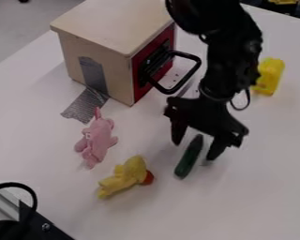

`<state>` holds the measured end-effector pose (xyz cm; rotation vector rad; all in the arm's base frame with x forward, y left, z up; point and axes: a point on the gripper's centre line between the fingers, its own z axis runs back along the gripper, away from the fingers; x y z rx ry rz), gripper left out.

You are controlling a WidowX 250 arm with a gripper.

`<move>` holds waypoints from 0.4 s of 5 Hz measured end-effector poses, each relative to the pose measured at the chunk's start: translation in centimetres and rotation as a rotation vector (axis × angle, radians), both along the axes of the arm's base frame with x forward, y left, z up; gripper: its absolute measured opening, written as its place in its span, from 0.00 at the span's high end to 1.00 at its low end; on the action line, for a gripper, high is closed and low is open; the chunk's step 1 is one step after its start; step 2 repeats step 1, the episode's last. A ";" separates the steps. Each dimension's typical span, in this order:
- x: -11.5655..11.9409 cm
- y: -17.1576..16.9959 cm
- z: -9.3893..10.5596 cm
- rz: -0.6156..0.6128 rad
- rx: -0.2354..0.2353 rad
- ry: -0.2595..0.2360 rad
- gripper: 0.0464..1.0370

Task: Put the green thing in the middle of the table

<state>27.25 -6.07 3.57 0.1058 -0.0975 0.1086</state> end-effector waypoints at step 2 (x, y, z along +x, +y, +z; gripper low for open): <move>-0.3 -0.4 3.2 -0.045 -0.047 -0.053 0.04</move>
